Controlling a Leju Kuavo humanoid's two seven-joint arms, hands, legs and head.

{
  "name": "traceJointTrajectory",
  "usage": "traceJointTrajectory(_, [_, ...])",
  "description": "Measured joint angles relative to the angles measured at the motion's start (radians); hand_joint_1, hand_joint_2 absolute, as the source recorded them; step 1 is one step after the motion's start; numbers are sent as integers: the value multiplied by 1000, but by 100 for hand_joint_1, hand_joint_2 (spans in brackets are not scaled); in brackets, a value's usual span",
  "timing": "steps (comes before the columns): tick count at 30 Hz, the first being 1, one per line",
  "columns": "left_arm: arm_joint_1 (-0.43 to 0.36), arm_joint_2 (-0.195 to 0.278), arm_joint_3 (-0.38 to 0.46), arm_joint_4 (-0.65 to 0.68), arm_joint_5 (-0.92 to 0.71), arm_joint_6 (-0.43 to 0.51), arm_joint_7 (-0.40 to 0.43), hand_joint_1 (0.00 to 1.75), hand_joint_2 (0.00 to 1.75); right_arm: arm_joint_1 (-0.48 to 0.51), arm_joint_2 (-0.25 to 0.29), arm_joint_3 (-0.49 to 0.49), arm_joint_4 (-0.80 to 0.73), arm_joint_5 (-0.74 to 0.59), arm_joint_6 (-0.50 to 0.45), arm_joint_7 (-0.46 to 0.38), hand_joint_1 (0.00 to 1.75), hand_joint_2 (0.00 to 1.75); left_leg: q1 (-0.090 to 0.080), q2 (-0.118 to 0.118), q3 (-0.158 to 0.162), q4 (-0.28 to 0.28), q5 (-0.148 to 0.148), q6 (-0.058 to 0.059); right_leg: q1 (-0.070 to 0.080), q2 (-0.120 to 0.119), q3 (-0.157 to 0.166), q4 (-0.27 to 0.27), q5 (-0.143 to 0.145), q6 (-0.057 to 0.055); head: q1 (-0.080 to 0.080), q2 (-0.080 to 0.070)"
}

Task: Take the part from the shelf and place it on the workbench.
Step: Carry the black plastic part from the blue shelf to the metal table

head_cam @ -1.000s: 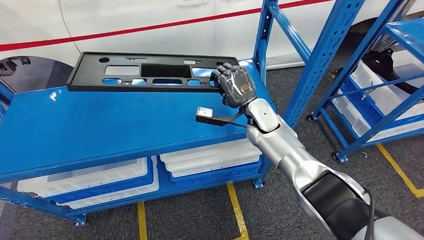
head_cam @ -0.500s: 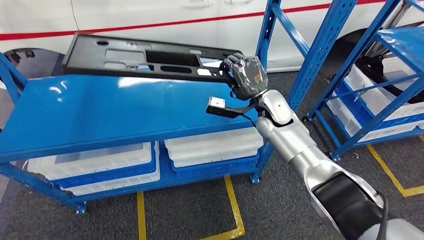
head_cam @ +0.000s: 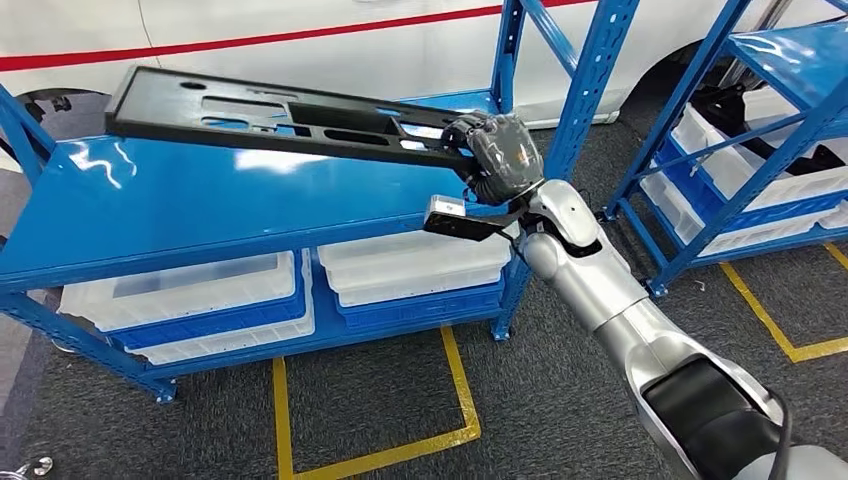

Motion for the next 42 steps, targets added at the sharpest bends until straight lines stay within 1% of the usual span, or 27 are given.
traceJointTrajectory(2, [1,0,6,0,7,0,-7,0,175,37,-9,0,-67,-26,25,-15,175,175,8,0,-21,124,-91,-11,-1,-1,-30,0,25,-2,0,0])
traceJointTrajectory(3, [2,0,10,0,10,1,-9,0,175,56,-14,0,-99,-34,33,-18,175,175,11,0,-20,170,-104,-16,-2,-1,-46,1,36,-1,0,0])
traceJointTrajectory(4, [3,0,13,0,14,1,-12,0,175,73,-19,1,-128,-37,40,-19,175,175,14,0,-6,189,-94,-19,-3,-1,-62,4,47,2,0,0])
traceJointTrajectory(5, [3,0,16,0,18,3,-14,0,175,87,-24,2,-157,-39,45,-17,175,175,16,0,24,173,-69,-21,-5,-1,-78,7,57,5,0,0])
traceJointTrajectory(7, [3,0,23,0,26,4,-16,0,175,105,-37,4,-204,-38,50,-10,175,175,19,0,126,57,-42,-21,-7,0,-106,16,76,16,0,0])
traceJointTrajectory(9, [5,0,31,0,31,4,-17,0,175,111,-55,4,-233,-37,51,-1,175,175,15,-4,208,-60,-60,-14,-8,-1,-119,20,94,31,0,0])
traceJointTrajectory(10, [6,0,34,0,32,4,-17,0,175,111,-63,4,-240,-37,51,4,175,175,11,-6,222,-88,-71,-8,-7,-2,-120,16,105,38,0,0])
traceJointTrajectory(12, [10,-1,37,0,32,4,-17,0,175,113,-78,2,-242,-38,48,11,175,175,9,-7,210,-97,-55,8,-9,-3,-119,5,124,53,0,0])
traceJointTrajectory(13, [11,-2,38,0,33,4,-17,0,175,114,-87,0,-241,-38,46,14,175,175,9,-5,201,-100,-42,18,-11,-2,-125,8,114,58,0,0])
traceJointTrajectory(15, [13,-4,40,1,33,4,-17,0,175,116,-104,-11,-234,-37,42,19,175,175,11,0,174,-105,-12,36,-13,0,-147,67,30,63,0,0])
traceJointTrajectory(17, [13,-4,42,1,33,4,-17,0,175,116,-117,-28,-222,-37,42,21,175,175,5,0,138,-103,17,46,-11,2,-171,191,-77,64,0,0])
traceJointTrajectory(18, [14,-4,43,1,33,4,-17,0,175,116,-121,-38,-214,-38,42,22,175,175,2,0,118,-101,32,48,-9,3,-175,250,-100,64,0,0])
traceJointTrajectory(20, [14,-4,44,1,35,4,-17,0,175,115,-128,-55,-196,-41,43,23,175,175,-6,0,79,-96,58,50,-3,3,-148,294,-75,59,0,0])
traceJointTrajectory(22, [13,-5,45,1,39,4,-18,0,175,111,-134,-72,-178,-47,45,23,175,175,-11,0,47,-91,81,50,7,4,-55,207,-36,41,0,0])
traceJointTrajectory(24, [11,-7,46,1,43,3,-21,0,175,102,-141,-89,-163,-57,51,22,175,175,-15,-1,29,-91,104,45,18,2,51,60,-59,23,0,0])
traceJointTrajectory(25, [12,-8,47,1,45,2,-22,0,175,96,-145,-97,-157,-64,55,21,175,175,-15,-1,26,-95,116,41,23,1,79,12,-74,16,0,0])
traceJointTrajectory(27, [15,-8,50,1,48,1,-23,0,175,89,-150,-109,-144,-72,60,19,175,175,-16,-1,23,-107,139,31,23,-2,82,-17,-64,9,0,0])
traceJointTrajectory(28, [17,-7,52,2,49,1,-23,0,175,86,-152,-113,-137,-74,63,18,175,175,-15,-3,18,-105,133,25,19,-3,75,-25,-51,3,0,0])
traceJointTrajectory(30, [21,-7,54,3,50,1,-22,0,175,84,-153,-116,-129,-75,67,16,175,175,-12,-5,-2,-52,60,12,10,-7,53,-35,-20,-9,0,0])
traceJointTrajectory(32, [23,-8,56,3,50,1,-22,0,175,83,-153,-116,-123,-74,70,15,175,175,-2,-6,-26,70,-49,-1,9,-8,21,-34,8,-13,0,0])
traceJointTrajectory(33, [23,-8,57,3,51,1,-22,0,175,83,-153,-116,-121,-74,71,14,175,175,3,-5,-33,132,-76,-7,8,-8,3,-32,22,-10,0,0])
traceJointTrajectory(34, [23,-8,59,3,51,1,-22,0,175,83,-153,-116,-119,-73,73,14,175,175,7,-5,-31,177,-77,-12,7,-8,-15,-29,34,-7,0,0])
traceJointTrajectory(35, [23,-8,60,3,52,1,-22,0,175,83,-154,-116,-117,-72,75,14,175,175,11,-5,-17,195,-56,-17,4,-8,-35,-25,46,-3,0,0])
traceJointTrajectory(37, [22,-8,62,3,53,1,-21,0,175,82,-158,-118,-114,-71,78,14,175,175,18,-5,64,130,-9,-23,-1,-9,-71,-11,65,9,-1,0])
traceJointTrajectory(39, [22,-7,62,3,54,1,-20,0,175,80,-166,-121,-114,-71,79,14,175,175,17,-8,176,-16,-31,-21,-4,-11,-98,6,79,23,0,0])
traceJointTrajectory(40, [22,-7,62,3,55,0,-20,0,175,78,-170,-123,-114,-71,80,15,175,175,15,-9,210,-69,-52,-17,-4,-12,-105,10,87,30,0,0])
traceJointTrajectory(42, [23,-6,63,3,57,0,-20,0,175,75,-174,-125,-113,-74,83,16,175,175,8,-11,221,-106,-63,-1,-5,-14,-110,5,109,44,0,0])
